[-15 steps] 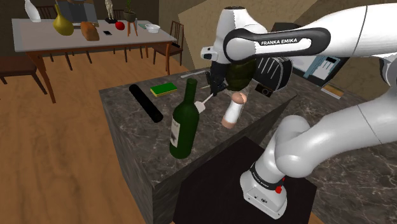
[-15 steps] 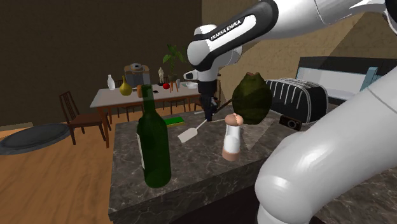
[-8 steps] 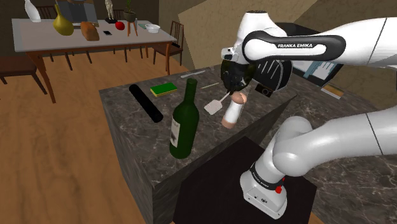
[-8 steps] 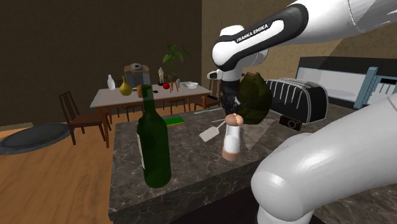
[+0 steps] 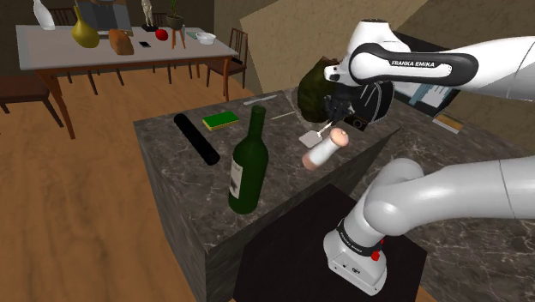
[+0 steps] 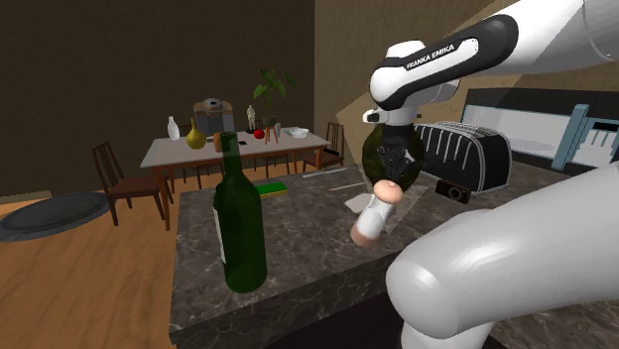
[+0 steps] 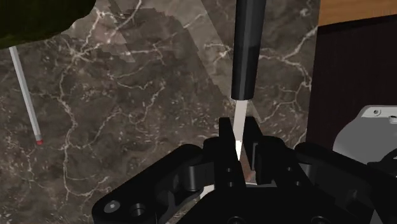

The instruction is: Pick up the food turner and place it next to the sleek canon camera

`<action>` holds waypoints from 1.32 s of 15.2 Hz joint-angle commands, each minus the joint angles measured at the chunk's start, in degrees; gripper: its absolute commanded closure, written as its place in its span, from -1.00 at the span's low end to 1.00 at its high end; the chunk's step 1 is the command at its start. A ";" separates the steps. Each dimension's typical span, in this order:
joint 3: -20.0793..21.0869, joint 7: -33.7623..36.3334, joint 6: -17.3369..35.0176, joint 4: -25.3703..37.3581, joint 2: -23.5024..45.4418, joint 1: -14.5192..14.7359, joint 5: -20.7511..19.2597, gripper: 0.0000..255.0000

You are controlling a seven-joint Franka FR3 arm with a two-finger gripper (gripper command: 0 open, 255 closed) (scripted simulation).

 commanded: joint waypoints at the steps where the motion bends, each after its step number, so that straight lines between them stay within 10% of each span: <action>1: -2.33 -3.14 -0.57 0.58 -0.75 -1.59 -1.73 1.00; 11: -15.66 -17.72 0.24 8.15 2.64 -4.71 -7.55 1.00; 20: -31.46 -31.50 2.41 20.06 10.23 -0.33 -8.04 1.00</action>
